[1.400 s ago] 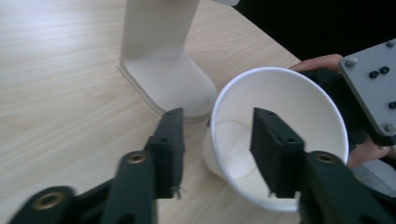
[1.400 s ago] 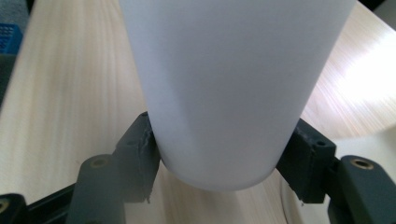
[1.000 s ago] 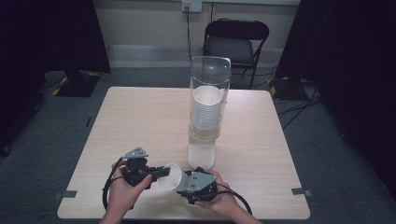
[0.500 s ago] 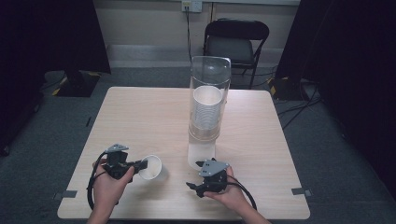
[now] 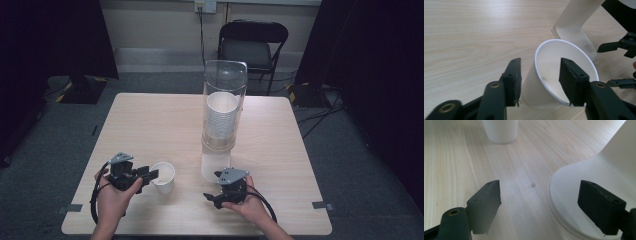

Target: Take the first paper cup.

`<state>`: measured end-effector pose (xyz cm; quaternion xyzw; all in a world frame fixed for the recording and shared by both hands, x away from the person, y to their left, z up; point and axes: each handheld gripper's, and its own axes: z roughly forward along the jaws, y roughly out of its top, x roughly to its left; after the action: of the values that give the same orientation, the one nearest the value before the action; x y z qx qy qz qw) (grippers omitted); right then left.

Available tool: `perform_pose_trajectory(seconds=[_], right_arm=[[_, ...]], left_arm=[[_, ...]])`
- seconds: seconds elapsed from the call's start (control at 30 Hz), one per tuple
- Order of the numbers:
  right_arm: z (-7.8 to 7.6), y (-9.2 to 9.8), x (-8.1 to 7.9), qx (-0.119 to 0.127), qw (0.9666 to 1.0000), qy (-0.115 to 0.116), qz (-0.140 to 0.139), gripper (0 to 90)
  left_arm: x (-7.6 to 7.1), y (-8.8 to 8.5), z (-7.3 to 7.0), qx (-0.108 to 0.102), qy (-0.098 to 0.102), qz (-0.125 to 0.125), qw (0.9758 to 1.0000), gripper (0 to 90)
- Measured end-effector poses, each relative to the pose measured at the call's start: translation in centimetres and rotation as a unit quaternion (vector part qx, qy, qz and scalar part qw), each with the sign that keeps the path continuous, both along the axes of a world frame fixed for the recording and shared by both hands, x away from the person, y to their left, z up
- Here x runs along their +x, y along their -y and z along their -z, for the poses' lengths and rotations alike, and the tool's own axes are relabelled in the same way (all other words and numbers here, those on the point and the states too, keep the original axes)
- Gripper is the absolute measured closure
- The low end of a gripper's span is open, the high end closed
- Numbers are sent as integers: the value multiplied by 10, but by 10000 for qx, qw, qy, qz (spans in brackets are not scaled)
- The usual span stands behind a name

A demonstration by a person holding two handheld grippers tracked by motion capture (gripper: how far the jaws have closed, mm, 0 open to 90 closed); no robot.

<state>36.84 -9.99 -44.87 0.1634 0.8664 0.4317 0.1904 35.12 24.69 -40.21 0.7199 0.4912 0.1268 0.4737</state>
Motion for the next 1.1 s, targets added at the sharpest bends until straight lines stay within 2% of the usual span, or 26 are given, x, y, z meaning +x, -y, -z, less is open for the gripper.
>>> perform_pose_trajectory(seconds=[0.1,0.13,0.2,0.27,0.37,0.43,0.6,0.67,0.73,0.8,0.87,0.93,0.97,1.0,1.03,1.1], right_arm=[[-1,2,1,0,10000,-1,16,183],[-1,2,1,0,10000,-1,16,183],[-2,7,3,22,9999,-15,104,183],[-3,10,5,60,9998,-49,161,183],[-4,13,8,102,9997,-81,227,183],[-4,18,12,133,9992,-164,328,185],[-4,22,19,287,9977,-270,545,190],[-5,23,22,246,9977,-255,577,189],[-9,23,24,267,9976,-196,610,191],[-11,24,24,299,9973,-207,644,192],[-14,27,27,448,9960,-231,737,195],[-14,28,28,464,9958,-239,755,195],[-17,29,30,424,9956,-236,798,189],[-17,29,30,424,9956,-236,798,189],[-22,30,32,490,9953,-191,812,193],[-24,31,32,507,9953,-176,812,193]], left_arm=[[-1,-1,1,-17,94,74,9999,445],[-1,-1,0,2,141,89,9999,445],[-3,-1,0,83,290,110,9995,370],[-7,-4,-3,113,371,226,9990,342],[-10,-6,-4,20,347,277,9990,322],[-16,-9,-6,106,348,371,9987,309],[-22,-13,-7,210,350,425,9983,288],[-25,-14,-5,252,378,443,9980,269],[-27,-17,2,242,357,451,9980,256],[-27,-18,5,272,349,447,9980,244],[-28,-20,13,362,351,478,9976,233],[-28,-21,17,353,335,510,9975,229],[-27,-24,24,296,259,528,9978,227],[-27,-24,24,296,259,528,9978,218],[-26,-24,32,381,182,535,9977,208],[-25,-24,38,447,131,554,9974,208]])
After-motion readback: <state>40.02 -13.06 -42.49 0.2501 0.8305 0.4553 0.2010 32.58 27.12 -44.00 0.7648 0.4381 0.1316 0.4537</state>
